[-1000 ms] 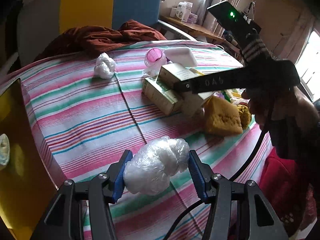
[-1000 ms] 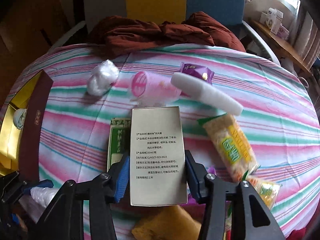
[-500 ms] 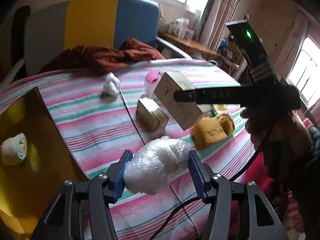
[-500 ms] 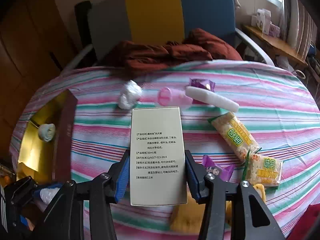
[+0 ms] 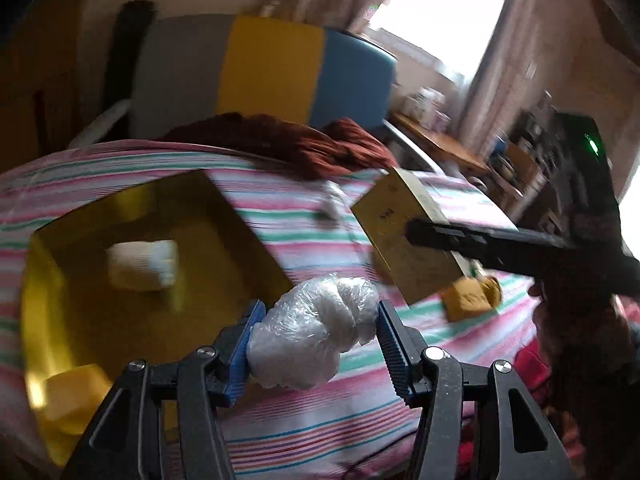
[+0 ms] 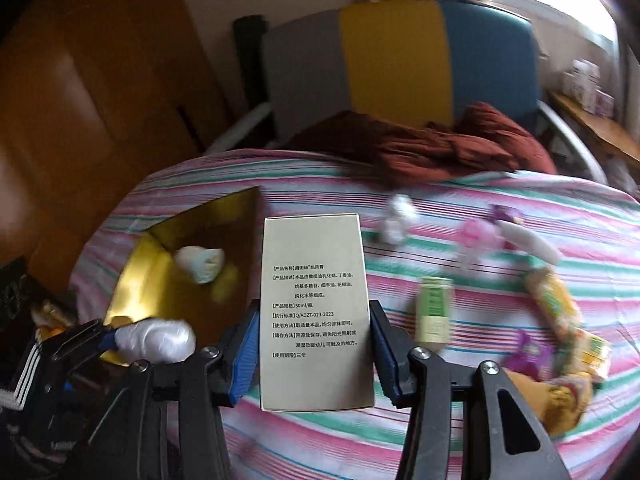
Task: Organize objects
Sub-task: 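Place the white box and cotton wad into the gold tray, opening both grippers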
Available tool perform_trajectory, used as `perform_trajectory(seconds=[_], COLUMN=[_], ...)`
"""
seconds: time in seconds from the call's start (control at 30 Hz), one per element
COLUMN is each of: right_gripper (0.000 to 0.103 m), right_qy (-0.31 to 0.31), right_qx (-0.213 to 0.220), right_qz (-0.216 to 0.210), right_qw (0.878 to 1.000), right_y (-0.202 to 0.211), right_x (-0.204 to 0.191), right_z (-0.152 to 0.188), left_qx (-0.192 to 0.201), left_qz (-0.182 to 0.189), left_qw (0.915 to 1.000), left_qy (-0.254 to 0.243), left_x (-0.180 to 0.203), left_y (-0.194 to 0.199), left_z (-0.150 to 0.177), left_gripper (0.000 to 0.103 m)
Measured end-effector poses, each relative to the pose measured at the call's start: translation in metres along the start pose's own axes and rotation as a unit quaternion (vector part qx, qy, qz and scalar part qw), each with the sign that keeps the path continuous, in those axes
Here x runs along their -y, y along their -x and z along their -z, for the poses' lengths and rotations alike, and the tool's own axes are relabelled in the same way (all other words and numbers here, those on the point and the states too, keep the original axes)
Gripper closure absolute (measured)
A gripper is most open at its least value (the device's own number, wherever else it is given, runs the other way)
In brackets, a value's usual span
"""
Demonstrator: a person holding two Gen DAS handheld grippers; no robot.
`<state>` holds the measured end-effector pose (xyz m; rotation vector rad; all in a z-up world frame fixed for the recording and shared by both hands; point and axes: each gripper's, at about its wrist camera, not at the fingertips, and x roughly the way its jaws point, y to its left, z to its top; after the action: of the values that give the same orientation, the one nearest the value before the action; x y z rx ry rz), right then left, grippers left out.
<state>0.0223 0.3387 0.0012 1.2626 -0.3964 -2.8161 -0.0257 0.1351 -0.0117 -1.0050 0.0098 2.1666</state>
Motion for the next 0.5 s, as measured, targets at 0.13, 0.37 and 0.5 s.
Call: perform_trajectory(seconds=[0.13,0.37,0.5], right_gripper=[0.053,0.053,0.052], right_qy=[0.028,0.075,0.087], right_qx=[-0.012,-0.039,-0.053], right_qz=[-0.037,-0.071,-0.076], right_qw=[0.999,0.994,0.992], right_y=[-0.015,-0.049,-0.076], right_x=[-0.038,-0.103,-0.131], right_z=[-0.003,0.0,0.003], left_qx=[0.029,0.051,0.051], left_qz=[-0.051,-0.128,-0.155], left_qw=[0.9975,0.9848,0.9787], left_qy=[0.039,0.106,0.125], left_x=[-0.048,-0.123,-0.149], left_y=[0.027,0.05,0.049], left_z=[-0.001,0.006,0.01], left_gripper=[0.046,0.045,0.039])
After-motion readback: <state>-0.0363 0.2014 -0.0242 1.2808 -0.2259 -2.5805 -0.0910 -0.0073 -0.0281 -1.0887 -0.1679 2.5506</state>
